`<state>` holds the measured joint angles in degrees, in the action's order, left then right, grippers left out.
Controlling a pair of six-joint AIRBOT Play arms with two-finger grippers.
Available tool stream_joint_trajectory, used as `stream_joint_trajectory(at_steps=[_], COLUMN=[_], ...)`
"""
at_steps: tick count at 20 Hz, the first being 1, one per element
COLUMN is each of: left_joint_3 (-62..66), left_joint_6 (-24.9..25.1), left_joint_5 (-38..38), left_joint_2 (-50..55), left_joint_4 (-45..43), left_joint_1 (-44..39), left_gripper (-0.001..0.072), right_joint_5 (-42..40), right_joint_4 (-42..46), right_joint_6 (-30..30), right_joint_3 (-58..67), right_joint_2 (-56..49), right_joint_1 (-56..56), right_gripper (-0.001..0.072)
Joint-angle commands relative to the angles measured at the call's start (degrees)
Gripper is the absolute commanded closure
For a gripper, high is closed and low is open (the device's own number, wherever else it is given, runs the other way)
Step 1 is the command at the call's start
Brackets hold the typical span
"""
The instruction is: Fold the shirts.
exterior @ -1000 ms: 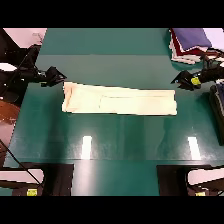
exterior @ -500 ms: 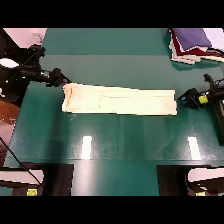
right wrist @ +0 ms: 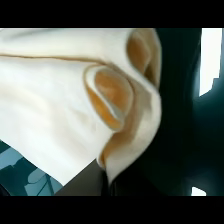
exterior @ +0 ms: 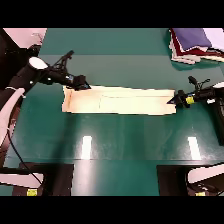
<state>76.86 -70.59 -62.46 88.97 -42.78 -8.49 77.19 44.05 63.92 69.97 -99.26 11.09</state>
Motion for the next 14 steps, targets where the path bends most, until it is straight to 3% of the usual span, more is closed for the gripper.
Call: stream_joint_trajectory(at_steps=[1, 5, 10, 14], left_joint_3=[4.7, 15.3, 25.4, 28.5], left_joint_6=[-1.6, -5.1, -10.5, -11.2], left_joint_5=[1.5, 0.2, -0.2, 0.6], left_joint_2=[3.8, 12.8, 24.4, 28.7], left_joint_4=[-1.5, -5.3, -5.7, -6.4], left_joint_1=[-6.2, -12.2, -16.9, -18.9], left_gripper=[0.0687, 0.0687, 0.0686, 0.0687], right_joint_5=[2.3, 9.7, 10.3, 11.4], right_joint_4=[-1.0, -1.0, -1.0, -1.0], right_joint_6=[-0.2, 4.5, 11.8, 13.6], right_joint_3=[3.8, 11.5, 23.5, 32.6], right_joint_2=[-0.2, 3.5, 10.0, 10.7], right_joint_1=[-2.2, -4.2, -9.1, -16.1], right_gripper=[0.0697, 0.0698, 0.0698, 0.0698])
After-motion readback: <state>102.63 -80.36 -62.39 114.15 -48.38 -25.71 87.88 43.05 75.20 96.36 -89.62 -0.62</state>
